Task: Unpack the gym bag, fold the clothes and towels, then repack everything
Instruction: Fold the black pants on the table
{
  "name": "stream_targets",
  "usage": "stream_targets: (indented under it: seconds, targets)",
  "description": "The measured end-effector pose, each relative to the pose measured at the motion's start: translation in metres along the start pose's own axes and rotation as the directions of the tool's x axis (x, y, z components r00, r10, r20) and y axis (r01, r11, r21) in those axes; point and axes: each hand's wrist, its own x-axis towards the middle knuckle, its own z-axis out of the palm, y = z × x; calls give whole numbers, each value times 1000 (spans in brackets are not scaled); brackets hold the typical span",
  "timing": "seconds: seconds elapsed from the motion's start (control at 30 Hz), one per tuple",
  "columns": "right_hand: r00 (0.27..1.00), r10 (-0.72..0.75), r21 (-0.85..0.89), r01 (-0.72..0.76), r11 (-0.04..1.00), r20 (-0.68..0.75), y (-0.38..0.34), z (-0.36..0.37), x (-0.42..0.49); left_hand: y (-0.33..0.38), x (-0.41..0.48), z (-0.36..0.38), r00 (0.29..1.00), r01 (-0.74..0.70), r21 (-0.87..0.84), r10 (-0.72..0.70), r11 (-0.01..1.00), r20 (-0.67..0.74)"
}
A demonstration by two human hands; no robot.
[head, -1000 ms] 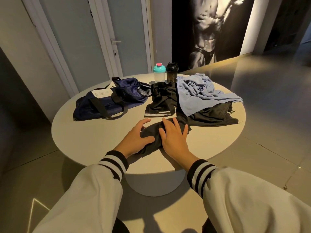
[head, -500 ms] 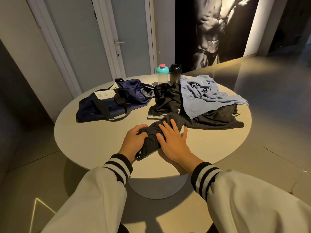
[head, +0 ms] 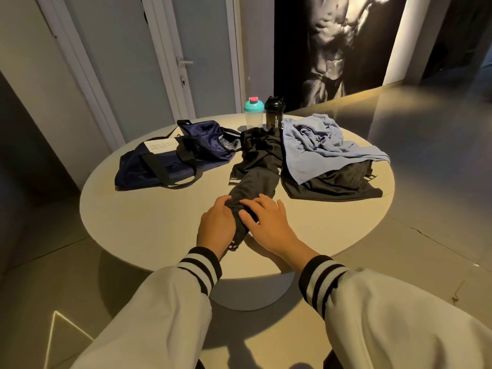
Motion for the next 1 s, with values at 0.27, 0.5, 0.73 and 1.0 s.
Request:
stream_targets:
  seconds: [0.27, 0.5, 0.73, 1.0]
  targets:
    - [991, 110, 240, -89, 967, -74, 4, -2, 0, -23, -4, 4, 996, -93, -260, 90, 961, -22]
    - [995, 9, 331, -40, 943, 94, -5, -11, -15, -21, -9, 12, 993, -74, -237, 50, 969, -104]
    - [989, -53, 414, -9, 910, 137, -8, -21, -18, -30, -10, 0, 944, -266, 55, 272, 962, -184]
    - [973, -25, -33, 18, 999, -231, 6, -14, -18, -28, -7, 12, 937, -275, 594, 348, 756, -9]
